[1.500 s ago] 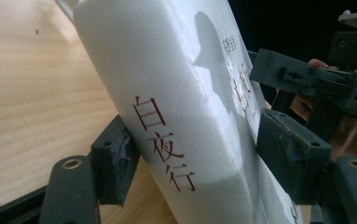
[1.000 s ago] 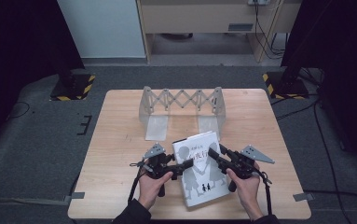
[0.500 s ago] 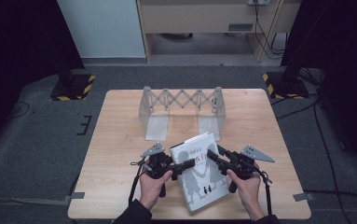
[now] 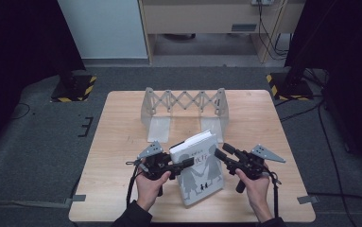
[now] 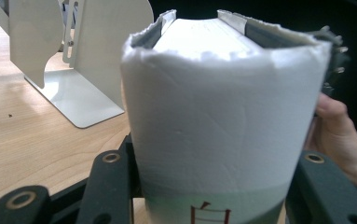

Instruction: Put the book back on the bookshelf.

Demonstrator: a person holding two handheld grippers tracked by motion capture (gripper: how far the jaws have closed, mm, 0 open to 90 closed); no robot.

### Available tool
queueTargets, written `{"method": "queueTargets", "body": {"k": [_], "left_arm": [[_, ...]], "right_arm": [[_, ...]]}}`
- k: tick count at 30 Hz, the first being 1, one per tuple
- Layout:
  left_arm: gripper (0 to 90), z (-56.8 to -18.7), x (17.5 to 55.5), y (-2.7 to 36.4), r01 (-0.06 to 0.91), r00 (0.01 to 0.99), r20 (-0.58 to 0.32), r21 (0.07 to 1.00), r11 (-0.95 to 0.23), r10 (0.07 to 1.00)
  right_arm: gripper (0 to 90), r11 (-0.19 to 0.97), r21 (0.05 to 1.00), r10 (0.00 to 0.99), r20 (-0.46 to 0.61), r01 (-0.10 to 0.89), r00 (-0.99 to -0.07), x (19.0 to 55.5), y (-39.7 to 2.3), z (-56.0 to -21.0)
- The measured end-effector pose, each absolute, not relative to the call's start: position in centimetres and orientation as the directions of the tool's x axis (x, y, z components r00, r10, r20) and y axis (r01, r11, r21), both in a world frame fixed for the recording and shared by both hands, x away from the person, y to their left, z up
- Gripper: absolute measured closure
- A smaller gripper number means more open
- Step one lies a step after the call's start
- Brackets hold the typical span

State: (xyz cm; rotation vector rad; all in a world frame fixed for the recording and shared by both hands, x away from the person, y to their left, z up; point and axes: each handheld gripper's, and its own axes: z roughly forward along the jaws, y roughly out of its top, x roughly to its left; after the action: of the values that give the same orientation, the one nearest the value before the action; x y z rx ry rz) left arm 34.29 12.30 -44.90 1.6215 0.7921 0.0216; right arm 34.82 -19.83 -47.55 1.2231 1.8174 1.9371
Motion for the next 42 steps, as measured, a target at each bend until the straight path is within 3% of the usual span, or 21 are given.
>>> {"method": "queueTargets", "body": {"k": [5,12,22,42], "left_arm": [[51.1,-44.3,34.3,12.2,0.450,0.774,-0.383,0.893,-0.012,0.505],[50.9,-44.1,34.1,12.2,0.420,0.788,-0.351,0.907,-0.025,0.506],[48.6,-44.0,32.5,12.0,0.360,0.821,-0.287,0.931,-0.058,0.494],[39.9,-43.3,30.9,10.3,0.305,0.846,-0.225,0.948,-0.093,0.483]], "right_arm": [[43.2,-0.147,0.900,0.769,0.364,0.410,-0.525,35.5,-22.1,-49.1],[39.9,-0.044,0.880,0.819,0.303,0.474,-0.487,36.2,-23.2,-50.1],[32.5,0.170,0.791,0.904,0.112,0.587,-0.412,36.9,-24.1,-51.8],[25.6,0.250,0.723,0.923,0.023,0.644,-0.384,37.3,-24.6,-53.0]]}}
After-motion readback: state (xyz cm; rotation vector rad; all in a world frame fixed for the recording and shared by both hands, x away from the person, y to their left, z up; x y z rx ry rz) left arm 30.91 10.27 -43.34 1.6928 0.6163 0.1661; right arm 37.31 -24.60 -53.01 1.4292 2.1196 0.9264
